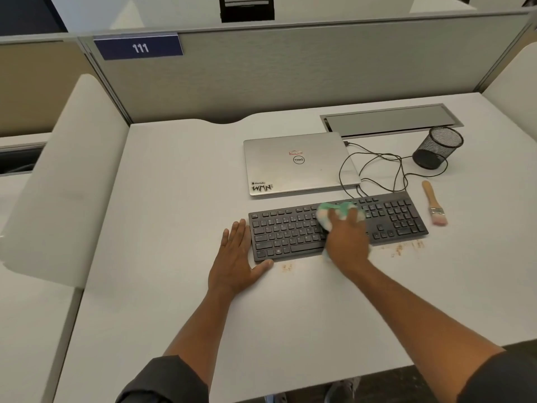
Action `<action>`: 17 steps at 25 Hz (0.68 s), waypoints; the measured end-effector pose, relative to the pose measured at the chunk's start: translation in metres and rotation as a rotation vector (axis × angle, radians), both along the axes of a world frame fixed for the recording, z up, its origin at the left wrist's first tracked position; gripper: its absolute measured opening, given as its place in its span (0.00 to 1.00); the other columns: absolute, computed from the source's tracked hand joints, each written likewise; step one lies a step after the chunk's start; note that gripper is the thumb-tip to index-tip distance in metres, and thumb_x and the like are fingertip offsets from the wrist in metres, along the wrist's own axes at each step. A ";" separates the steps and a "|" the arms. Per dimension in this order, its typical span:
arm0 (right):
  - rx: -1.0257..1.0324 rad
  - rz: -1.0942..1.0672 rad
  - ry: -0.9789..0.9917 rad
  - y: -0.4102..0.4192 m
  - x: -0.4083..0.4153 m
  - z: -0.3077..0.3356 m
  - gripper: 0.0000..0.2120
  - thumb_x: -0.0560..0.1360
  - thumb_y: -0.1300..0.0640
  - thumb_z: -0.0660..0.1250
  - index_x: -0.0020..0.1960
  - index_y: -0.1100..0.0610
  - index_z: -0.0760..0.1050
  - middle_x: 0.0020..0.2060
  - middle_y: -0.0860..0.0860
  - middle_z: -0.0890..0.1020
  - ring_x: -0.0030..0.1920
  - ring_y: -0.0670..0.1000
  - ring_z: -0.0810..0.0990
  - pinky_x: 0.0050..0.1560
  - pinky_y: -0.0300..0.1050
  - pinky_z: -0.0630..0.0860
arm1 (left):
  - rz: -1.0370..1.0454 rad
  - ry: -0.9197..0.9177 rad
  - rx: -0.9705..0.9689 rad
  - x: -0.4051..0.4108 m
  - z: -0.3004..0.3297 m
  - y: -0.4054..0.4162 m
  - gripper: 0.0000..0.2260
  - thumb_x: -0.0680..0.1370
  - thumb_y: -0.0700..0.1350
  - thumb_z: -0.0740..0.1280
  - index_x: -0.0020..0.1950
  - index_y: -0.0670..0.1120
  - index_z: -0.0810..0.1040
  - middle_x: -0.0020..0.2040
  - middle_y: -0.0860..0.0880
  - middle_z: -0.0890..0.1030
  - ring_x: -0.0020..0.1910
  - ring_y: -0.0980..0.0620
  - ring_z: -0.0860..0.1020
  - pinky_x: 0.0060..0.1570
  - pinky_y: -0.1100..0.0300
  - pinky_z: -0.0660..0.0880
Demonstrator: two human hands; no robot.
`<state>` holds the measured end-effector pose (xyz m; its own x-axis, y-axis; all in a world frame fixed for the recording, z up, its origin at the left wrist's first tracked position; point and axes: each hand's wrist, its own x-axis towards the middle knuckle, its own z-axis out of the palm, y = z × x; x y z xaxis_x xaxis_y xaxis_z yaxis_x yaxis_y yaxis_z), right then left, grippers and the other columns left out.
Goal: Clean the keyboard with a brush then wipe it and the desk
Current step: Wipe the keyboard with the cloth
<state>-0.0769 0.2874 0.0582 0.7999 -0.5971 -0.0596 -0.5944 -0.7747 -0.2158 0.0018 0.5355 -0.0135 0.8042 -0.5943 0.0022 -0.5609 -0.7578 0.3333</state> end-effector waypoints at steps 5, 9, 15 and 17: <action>0.034 0.345 -0.014 0.076 0.015 0.001 0.28 0.76 0.60 0.64 0.74 0.46 0.64 0.73 0.58 0.60 0.66 0.62 0.67 0.57 0.55 0.76 | 0.002 -0.029 -0.048 -0.002 0.000 -0.001 0.48 0.75 0.72 0.58 0.83 0.41 0.49 0.84 0.45 0.46 0.82 0.50 0.42 0.80 0.53 0.39; -0.063 0.354 0.032 0.102 0.027 0.001 0.28 0.76 0.56 0.66 0.73 0.44 0.64 0.73 0.59 0.61 0.61 0.61 0.72 0.50 0.52 0.75 | -0.017 -0.018 -0.074 -0.002 0.000 0.000 0.47 0.76 0.70 0.59 0.83 0.42 0.46 0.84 0.47 0.45 0.82 0.52 0.41 0.81 0.52 0.43; -0.096 0.284 -0.031 0.043 0.024 -0.003 0.22 0.80 0.57 0.61 0.73 0.45 0.67 0.73 0.59 0.62 0.60 0.59 0.72 0.54 0.50 0.76 | -0.039 -0.027 -0.050 -0.002 0.000 -0.002 0.44 0.77 0.69 0.57 0.83 0.43 0.50 0.84 0.46 0.48 0.82 0.51 0.44 0.80 0.55 0.40; -0.100 0.205 -0.032 0.002 0.020 -0.006 0.22 0.79 0.57 0.63 0.72 0.45 0.68 0.73 0.59 0.63 0.61 0.60 0.72 0.55 0.51 0.77 | -0.035 -0.031 -0.053 -0.003 0.000 -0.001 0.44 0.77 0.69 0.58 0.83 0.44 0.50 0.84 0.46 0.49 0.82 0.51 0.44 0.80 0.56 0.38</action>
